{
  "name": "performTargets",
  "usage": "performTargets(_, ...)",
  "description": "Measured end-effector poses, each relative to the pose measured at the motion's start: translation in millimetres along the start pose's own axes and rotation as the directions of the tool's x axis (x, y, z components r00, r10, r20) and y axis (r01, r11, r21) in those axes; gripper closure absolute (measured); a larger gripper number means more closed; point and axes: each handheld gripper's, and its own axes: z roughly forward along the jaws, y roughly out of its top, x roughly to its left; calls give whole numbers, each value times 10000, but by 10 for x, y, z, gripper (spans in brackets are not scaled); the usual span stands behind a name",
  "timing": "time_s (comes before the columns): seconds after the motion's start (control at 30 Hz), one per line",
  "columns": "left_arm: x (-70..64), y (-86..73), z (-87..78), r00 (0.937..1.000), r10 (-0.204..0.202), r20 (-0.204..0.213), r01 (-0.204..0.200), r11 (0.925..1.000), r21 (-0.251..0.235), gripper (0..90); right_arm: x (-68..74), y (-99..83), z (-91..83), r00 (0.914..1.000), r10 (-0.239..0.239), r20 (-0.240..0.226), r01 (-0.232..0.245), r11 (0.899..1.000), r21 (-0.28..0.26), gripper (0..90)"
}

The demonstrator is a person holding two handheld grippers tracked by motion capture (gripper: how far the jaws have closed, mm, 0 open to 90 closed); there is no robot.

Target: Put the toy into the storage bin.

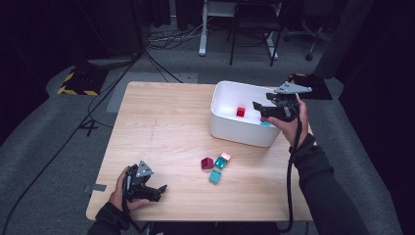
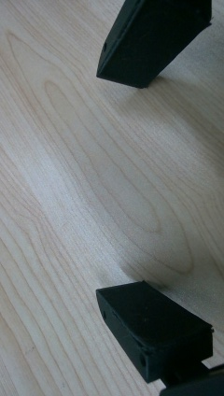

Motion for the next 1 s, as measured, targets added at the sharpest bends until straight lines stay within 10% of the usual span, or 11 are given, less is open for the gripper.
performTargets(1.0,-1,0,-2,10000,-4,-34,4,10000,9,6,456,0,-466,9905,-709,-1178,607,9943,-879,350)
